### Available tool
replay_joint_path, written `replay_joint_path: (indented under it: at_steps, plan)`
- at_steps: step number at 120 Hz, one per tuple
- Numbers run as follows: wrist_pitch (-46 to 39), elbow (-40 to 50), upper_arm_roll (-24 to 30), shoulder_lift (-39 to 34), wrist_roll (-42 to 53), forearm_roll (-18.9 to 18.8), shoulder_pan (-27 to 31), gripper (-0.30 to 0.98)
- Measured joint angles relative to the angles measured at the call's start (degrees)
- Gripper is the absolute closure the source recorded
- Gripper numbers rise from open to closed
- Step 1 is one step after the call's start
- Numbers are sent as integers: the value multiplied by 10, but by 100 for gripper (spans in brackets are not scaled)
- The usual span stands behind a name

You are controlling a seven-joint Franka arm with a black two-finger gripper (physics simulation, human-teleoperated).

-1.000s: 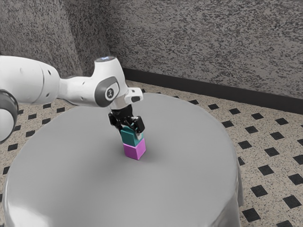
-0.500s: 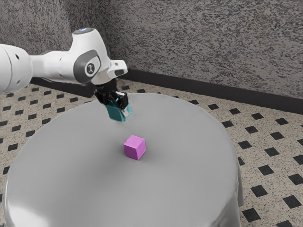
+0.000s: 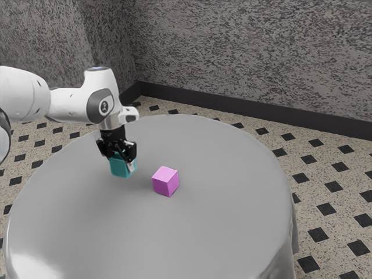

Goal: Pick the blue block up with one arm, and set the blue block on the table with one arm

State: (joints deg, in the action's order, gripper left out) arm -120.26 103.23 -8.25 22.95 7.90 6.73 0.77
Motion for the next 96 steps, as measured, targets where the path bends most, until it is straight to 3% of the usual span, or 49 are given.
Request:
replay_joint_path:
  at_steps: [41, 49, 69, 96]
  plan:
    - [-7, 1, 0, -2, 22, 23, 0, 8]
    - [-3, 2, 0, -38, 24, 23, -2, 6]
    - [81, -19, 26, -236, 26, 7, -9, 3]
    - [171, -58, 40, -260, 21, -41, -28, 1]
